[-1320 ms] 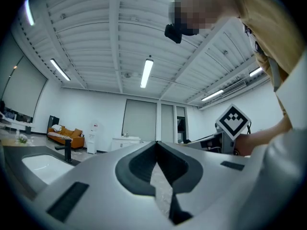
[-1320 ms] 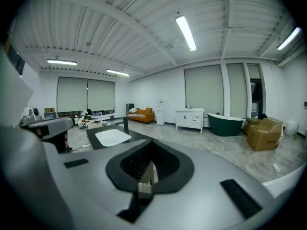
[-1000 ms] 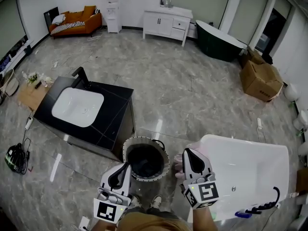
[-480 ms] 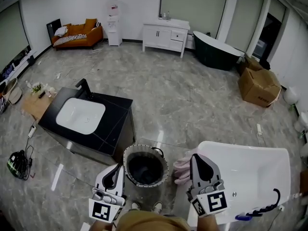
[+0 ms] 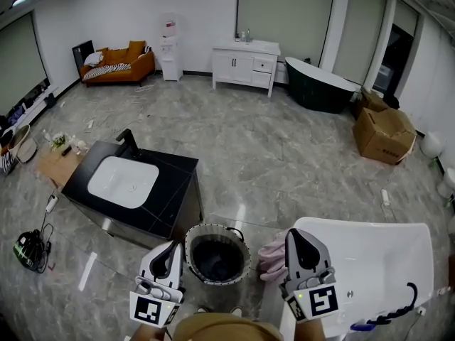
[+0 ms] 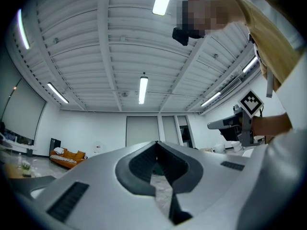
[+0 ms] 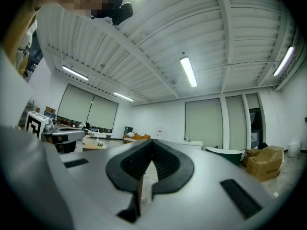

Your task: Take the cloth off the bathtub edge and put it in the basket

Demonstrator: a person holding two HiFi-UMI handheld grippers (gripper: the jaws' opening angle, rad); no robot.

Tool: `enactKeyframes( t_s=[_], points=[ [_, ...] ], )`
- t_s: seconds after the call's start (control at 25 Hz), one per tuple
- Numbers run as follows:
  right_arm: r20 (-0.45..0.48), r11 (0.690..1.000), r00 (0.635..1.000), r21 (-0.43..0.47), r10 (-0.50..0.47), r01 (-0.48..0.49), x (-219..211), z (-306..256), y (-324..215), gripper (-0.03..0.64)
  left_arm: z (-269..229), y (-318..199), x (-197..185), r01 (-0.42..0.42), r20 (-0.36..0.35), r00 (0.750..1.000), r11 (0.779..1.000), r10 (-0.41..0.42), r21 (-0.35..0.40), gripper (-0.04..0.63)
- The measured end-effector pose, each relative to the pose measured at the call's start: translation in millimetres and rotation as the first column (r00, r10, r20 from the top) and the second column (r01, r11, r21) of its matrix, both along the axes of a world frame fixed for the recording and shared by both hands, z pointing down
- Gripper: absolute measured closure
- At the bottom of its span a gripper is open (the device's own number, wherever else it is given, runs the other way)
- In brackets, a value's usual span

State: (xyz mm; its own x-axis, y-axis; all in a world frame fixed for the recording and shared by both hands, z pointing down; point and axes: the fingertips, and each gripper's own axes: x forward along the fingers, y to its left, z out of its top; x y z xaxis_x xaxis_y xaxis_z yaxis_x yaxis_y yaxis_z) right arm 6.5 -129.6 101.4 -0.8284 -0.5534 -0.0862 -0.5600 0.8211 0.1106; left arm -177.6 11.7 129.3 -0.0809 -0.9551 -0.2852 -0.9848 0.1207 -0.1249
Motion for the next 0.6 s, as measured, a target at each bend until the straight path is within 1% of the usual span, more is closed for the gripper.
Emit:
enactKeyframes(
  t_s=[0.24, 0.4, 0.6],
  points=[
    [-0.009, 0.999, 1.0, 0.025, -0.027, 0.027, -13, -1, 0, 0.612, 1, 0, -2, 0.003, 0.003, 1.0, 1.0, -0.003, 0.001, 0.588],
    [-0.005, 0.999, 0.999, 0.022, -0.031, 0.031, -21, 0, -4, 0.612, 5, 1, -12, 0.023, 0.001, 1.0, 1.0, -0.023, -0.009, 0.588],
    [-0.008, 0.999, 0.999, 0.032, -0.042, 0.042, -31, -3, -9, 0.612, 2, -1, -22, 0.043, 0.006, 0.999, 0.999, -0.043, 0.0, 0.588]
  ],
)
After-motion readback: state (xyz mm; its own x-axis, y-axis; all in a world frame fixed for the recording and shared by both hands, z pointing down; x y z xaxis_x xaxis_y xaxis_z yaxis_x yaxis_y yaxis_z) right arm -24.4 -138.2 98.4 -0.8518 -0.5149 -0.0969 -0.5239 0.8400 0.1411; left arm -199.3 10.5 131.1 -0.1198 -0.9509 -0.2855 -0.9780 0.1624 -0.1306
